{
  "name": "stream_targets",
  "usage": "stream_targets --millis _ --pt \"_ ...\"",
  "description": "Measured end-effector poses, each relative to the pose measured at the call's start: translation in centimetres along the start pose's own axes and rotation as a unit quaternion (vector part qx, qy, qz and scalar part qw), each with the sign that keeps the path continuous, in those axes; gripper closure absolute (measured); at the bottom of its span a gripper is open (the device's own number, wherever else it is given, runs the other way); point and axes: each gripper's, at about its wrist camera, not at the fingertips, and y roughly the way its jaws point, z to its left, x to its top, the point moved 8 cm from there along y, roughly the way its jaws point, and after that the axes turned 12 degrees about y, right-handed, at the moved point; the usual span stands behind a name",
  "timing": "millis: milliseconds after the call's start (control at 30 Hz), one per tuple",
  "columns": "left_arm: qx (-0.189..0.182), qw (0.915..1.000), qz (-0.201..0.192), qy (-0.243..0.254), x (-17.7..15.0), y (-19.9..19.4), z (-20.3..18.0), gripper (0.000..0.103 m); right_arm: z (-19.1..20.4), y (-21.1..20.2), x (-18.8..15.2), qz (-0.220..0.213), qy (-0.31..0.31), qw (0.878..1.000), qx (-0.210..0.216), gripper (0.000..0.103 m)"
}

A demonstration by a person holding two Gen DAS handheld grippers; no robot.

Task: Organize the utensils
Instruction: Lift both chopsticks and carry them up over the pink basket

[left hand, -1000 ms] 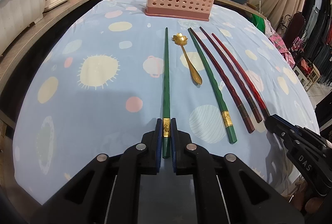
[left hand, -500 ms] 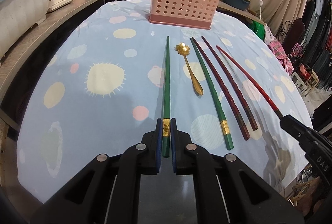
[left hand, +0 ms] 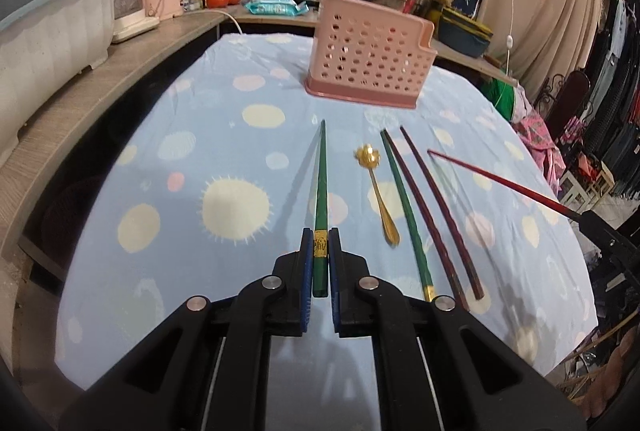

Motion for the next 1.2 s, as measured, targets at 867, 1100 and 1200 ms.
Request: stream_targets --millis 867,1100,1200 --pt "0.008 0.9901 -0.140 0.001 15.6 -5.3 1.7 0.096 2.4 -1.6 12.6 -0.102 0.019 0.993 0.050 0.096" --pt "0.004 0.9845 -0.175 0.003 20.5 -6.1 2.0 0.096 3.4 -0.9 16.0 -0.115 0.022 0.991 0.065 0.096" --pt "0.005 0.9815 -0.191 0.007 22.4 -6.4 1.8 0.096 4.1 -0.7 17.8 -0.129 0.021 0.989 0.073 0.096"
